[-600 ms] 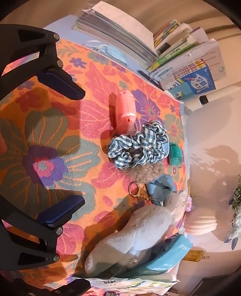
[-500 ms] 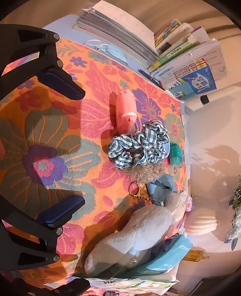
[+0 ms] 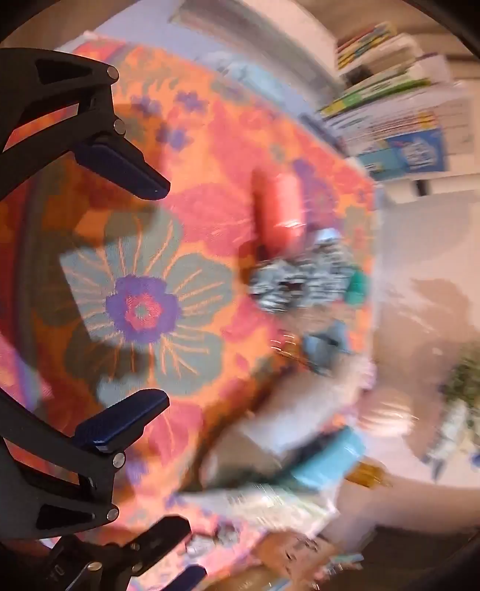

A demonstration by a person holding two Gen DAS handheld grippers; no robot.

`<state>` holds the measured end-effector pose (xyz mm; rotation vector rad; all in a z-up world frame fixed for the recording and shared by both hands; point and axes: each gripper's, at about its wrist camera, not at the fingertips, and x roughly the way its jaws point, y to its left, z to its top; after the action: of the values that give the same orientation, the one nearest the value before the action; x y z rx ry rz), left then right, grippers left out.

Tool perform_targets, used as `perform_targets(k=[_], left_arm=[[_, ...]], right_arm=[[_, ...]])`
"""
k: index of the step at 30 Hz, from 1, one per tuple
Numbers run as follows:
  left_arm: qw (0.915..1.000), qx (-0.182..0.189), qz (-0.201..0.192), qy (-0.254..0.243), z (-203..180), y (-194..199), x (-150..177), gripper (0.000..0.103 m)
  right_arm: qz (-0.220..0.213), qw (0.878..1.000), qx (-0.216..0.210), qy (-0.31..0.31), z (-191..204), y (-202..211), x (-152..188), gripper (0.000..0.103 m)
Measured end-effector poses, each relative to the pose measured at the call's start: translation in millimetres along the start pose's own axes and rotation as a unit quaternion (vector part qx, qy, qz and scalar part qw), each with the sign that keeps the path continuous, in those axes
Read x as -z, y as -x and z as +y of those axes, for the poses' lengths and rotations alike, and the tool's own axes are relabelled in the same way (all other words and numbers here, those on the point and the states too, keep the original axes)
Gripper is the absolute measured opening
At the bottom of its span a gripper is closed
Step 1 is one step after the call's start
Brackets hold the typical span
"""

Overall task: Organize soft objects
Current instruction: 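Move left tool toward plaid scrunchie while right tool approaches cotton-swab bag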

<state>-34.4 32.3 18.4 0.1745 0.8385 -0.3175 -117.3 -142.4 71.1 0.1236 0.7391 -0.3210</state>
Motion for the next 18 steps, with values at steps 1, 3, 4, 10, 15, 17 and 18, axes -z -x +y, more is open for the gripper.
perform_targets(k=[1,3,4,10,15,17,18], left_arm=[[0.9998,-0.006,-0.019,-0.001,1.8,10.6,-5.7,0.102],[0.9958,-0.021,-0.089,0.012,15.5,51.3,-22.9,0.102],[0.9944,-0.020,-0.102,0.019,21.4,60.2,-29.3,0.102],[0.9904,0.024,-0.112,0.076,47.8,87.6,-42.3,0.102],[0.9926,0.018,-0.108,0.054,29.6,87.5,-23.8,0.102],[0.9925,0.023,-0.108,0.052,28.8,92.1,-23.8,0.102],[0.9921,0.028,-0.110,0.052,28.3,94.7,-24.3,0.102]], right_arm=[[-0.004,1.000,-0.009,-0.007,-0.1,9.0,-2.4,0.103],[-0.014,0.999,-0.028,-0.021,-1.4,25.1,-9.0,0.103],[-0.019,0.999,-0.033,-0.028,-0.6,37.3,-14.6,0.103],[-0.007,0.998,-0.039,-0.053,15.2,56.9,-31.7,0.103],[-0.021,0.999,-0.021,-0.043,21.4,67.1,-25.5,0.103],[-0.018,0.999,-0.021,-0.046,22.0,68.7,-24.6,0.103],[-0.017,0.999,-0.021,-0.046,21.2,69.1,-24.0,0.103]])
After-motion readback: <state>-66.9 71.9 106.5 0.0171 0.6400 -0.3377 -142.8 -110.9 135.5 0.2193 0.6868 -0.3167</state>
